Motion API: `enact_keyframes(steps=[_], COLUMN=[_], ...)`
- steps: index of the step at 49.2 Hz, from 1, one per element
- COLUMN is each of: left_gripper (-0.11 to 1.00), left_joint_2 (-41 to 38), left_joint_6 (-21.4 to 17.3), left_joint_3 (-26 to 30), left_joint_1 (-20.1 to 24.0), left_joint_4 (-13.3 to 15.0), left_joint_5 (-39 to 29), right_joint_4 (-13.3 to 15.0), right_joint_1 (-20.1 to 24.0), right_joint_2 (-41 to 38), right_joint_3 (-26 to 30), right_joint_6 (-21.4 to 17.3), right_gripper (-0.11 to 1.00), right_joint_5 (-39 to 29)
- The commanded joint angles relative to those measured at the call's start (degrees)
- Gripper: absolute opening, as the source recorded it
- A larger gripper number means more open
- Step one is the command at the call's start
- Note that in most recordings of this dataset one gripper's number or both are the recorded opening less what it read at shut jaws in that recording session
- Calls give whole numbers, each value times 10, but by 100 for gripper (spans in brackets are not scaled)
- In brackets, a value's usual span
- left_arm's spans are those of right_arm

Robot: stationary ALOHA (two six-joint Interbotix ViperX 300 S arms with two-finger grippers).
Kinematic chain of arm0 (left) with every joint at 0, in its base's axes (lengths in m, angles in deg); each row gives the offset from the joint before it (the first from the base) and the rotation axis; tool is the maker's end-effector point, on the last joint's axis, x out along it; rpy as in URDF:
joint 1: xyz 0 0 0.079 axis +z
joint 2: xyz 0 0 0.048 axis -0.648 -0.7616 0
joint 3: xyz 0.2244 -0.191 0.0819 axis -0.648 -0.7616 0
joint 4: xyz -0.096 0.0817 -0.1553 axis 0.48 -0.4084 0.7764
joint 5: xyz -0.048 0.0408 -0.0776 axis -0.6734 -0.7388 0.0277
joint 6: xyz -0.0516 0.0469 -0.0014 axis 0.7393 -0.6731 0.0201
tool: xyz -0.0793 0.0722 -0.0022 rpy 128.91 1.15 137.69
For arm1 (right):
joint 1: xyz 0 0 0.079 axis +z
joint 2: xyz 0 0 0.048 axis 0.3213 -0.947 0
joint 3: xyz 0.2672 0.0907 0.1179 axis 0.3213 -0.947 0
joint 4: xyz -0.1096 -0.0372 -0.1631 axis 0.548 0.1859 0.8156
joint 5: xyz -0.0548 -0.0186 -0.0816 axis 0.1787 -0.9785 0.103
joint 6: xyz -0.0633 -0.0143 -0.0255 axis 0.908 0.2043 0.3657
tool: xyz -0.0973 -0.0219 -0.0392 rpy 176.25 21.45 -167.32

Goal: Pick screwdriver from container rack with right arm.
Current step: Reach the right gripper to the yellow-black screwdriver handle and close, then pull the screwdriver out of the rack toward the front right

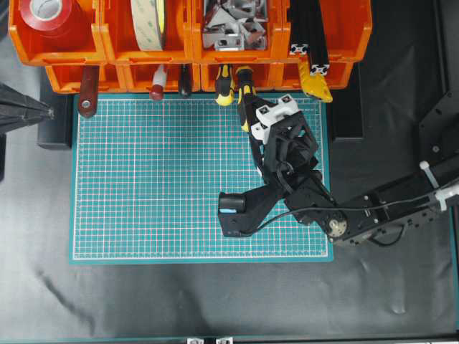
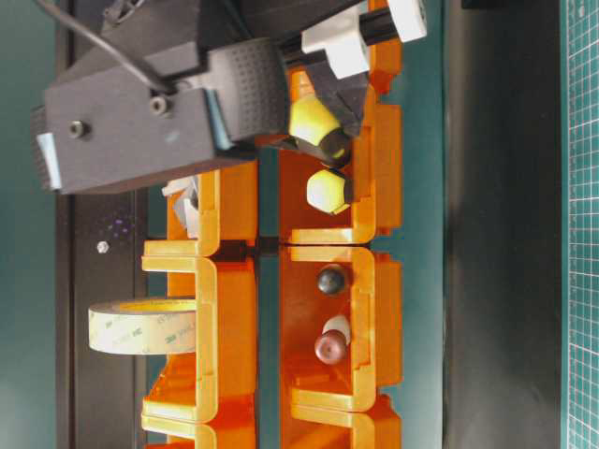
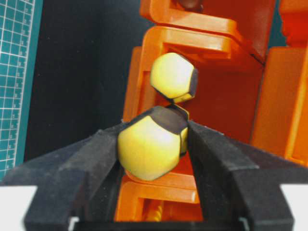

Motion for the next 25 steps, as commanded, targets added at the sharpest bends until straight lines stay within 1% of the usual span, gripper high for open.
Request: enact_keyframes(steps=[1,10,13,20,25], left_gripper=[0,0,0,0,0], left_joint_2=[-4,-1,1,3,3], left_joint_6=[2,3,3,3,3], left_joint_3=[12,12,12,12,11], left_joint_1=[2,0,-1,-1,-1], left_joint_4=[-2,-2,-2,-2,-2], left_joint_5=[3,3,2,3,2], right_joint_4=[-1,-15,-27,-69,-83], right_joint_1=[4,12,18,25,33], right_joint_2=[8,8,8,11,13], right_joint_3=[23,40,40,35,28], right_joint_6=[-2,4,2,4,4], right_gripper=[40,40,40,40,40], right_joint_5=[-23,-61,-71,-91,-96])
